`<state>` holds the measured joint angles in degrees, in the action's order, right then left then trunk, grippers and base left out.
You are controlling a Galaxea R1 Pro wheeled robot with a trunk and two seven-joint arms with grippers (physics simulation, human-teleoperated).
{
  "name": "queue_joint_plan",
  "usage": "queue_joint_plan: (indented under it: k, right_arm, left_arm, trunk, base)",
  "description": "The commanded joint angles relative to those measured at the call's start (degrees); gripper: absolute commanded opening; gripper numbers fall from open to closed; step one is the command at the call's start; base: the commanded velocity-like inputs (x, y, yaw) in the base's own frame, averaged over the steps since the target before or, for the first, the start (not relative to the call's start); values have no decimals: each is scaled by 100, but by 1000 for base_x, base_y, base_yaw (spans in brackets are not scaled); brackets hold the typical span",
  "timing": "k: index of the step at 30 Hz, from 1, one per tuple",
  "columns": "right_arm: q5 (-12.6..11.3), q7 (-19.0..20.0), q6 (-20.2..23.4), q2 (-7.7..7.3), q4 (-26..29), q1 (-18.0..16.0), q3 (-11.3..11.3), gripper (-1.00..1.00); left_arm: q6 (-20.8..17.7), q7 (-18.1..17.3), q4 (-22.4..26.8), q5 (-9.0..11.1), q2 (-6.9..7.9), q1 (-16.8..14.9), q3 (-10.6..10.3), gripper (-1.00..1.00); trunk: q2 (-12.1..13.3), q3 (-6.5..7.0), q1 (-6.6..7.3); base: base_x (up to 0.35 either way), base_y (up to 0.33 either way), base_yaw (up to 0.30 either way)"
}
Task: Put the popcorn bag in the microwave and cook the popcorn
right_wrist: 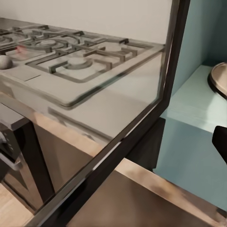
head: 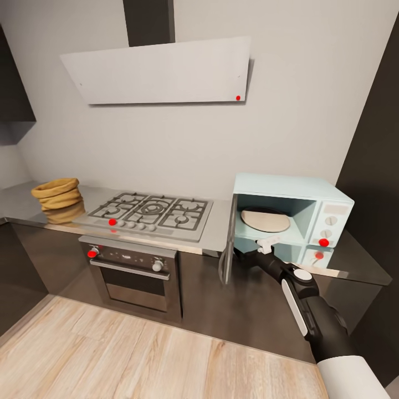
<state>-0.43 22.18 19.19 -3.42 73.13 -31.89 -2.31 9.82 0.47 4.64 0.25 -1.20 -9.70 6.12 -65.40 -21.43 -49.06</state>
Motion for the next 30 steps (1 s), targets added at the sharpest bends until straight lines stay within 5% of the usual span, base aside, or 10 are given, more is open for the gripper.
queue_joint_plan:
  k: [1, 19, 30]
  right_arm:
    - [-36, 24, 41, -1, 8, -2, -95, 100]
    - [-60, -30, -1, -24, -8, -2, -21, 100]
    - [-85, -38, 22, -45, -42, -10, 9, 100]
  left_arm:
    - [20, 5, -7, 2, -3, -5, 30, 100]
    - [20, 5, -7, 2, -3, -5, 30, 100]
    - [20, 5, -7, 4, -3, -5, 30, 100]
  trunk:
    - [-3, -7, -1]
    - [-3, -7, -1]
    - [-3, -7, -1]
  base:
    - [0, 0, 0]
    - [-123, -1, 0]
    - [-89, -147, 0]
